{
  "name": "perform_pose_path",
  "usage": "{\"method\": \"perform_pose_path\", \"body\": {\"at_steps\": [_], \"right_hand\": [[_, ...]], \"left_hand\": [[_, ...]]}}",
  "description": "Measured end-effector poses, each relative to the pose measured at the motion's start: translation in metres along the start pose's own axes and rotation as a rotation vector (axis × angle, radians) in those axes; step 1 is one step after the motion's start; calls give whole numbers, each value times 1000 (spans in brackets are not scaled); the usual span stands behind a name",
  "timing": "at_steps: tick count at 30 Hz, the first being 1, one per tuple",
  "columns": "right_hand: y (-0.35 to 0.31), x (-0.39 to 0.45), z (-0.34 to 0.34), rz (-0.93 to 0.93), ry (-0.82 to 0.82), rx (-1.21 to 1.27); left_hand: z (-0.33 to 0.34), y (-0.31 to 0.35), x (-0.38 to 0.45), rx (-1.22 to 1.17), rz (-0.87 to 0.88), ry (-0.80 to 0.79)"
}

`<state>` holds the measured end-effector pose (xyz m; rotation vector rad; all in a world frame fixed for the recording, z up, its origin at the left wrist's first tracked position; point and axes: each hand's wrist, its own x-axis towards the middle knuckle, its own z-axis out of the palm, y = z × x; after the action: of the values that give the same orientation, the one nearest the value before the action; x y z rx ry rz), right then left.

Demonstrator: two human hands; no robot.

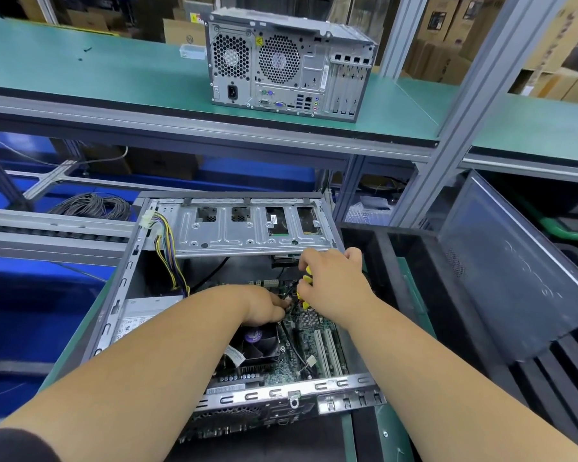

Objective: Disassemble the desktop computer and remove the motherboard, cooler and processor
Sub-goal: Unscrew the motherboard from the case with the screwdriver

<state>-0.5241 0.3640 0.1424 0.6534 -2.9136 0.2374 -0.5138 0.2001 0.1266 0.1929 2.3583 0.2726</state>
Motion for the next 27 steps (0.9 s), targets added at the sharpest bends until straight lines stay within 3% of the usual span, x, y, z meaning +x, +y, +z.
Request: {"method": "perform_pose_path", "body": {"at_steps": [27], "right_hand": [[1,-1,0,-32,9,-7]], "left_hand": [[-1,1,-2,22,8,-7]]}}
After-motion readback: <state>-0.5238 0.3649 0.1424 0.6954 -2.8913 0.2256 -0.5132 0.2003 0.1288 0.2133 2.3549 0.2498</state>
